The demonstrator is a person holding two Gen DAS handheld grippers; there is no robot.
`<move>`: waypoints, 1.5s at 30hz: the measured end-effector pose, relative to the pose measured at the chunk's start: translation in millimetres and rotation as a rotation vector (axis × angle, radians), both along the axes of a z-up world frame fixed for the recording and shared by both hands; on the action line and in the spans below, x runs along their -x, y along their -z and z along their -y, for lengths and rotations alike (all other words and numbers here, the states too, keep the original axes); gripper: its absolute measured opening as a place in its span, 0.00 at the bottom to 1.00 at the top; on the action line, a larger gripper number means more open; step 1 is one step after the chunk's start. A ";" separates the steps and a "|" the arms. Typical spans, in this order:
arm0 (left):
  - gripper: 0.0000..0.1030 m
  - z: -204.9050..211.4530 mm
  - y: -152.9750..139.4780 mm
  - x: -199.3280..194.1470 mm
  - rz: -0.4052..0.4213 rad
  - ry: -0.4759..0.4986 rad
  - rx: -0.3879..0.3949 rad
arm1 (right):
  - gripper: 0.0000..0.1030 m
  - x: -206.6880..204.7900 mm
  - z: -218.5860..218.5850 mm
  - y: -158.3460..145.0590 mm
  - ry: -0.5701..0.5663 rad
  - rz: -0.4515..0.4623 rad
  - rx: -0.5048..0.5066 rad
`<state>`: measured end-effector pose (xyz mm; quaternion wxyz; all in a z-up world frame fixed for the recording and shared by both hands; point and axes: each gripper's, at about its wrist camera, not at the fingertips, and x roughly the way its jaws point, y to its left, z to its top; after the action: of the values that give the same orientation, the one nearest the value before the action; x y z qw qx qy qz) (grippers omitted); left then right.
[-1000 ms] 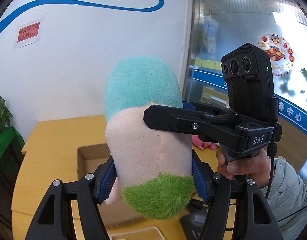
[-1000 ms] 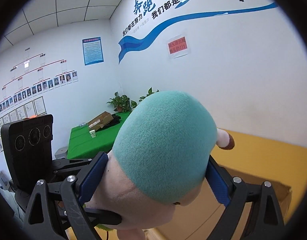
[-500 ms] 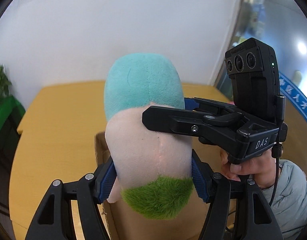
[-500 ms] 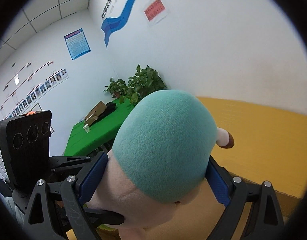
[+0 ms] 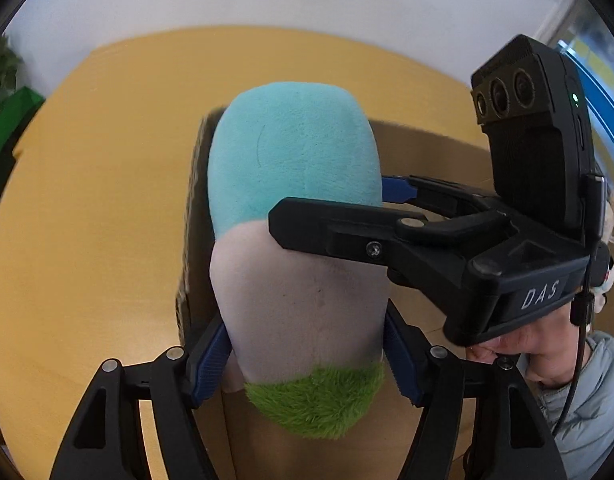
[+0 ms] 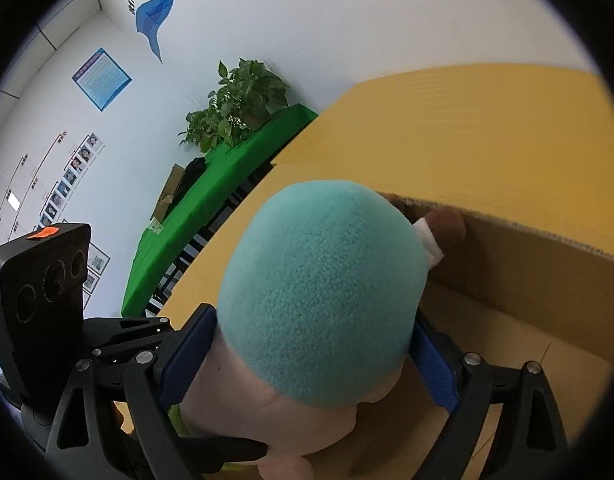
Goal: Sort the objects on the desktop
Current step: 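Carry the teal plush with both grippers and lower it into the box, then open both grippers to release the plush and lift away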
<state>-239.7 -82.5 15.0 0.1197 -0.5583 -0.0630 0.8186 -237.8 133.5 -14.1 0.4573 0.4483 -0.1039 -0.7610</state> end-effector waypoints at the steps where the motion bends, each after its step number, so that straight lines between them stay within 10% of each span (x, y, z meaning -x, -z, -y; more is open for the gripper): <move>1: 0.70 2.7 2.7 1.0 -0.009 -0.014 0.005 | 0.89 1.8 0.9 6.9 0.004 0.016 -0.014; 12: 0.72 7.2 -0.8 3.0 -0.015 -0.027 0.049 | 0.97 7.1 0.0 15.5 0.034 0.052 0.000; 21: 0.79 10.3 -74.1 -37.8 -0.208 -0.126 0.137 | 0.98 -7.4 7.9 -26.8 0.042 -0.001 -0.029; 25: 0.83 -3.3 -113.9 -93.8 -0.364 -0.154 0.180 | 0.99 -42.5 -7.9 -95.7 0.051 -0.114 0.041; 32: 1.00 -20.3 -162.9 -190.3 -0.716 -0.168 0.332 | 0.99 -183.8 -80.1 -205.3 0.293 -0.531 -0.149; 45: 1.00 -92.7 -165.9 -314.3 -0.769 -0.079 0.187 | 0.99 -334.7 -190.5 -170.0 0.632 -0.468 -0.357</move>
<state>74.7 10.3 180.9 0.0515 -0.2168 0.0398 0.9740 96.9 324.0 155.9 0.1281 0.2819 0.0036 -0.9509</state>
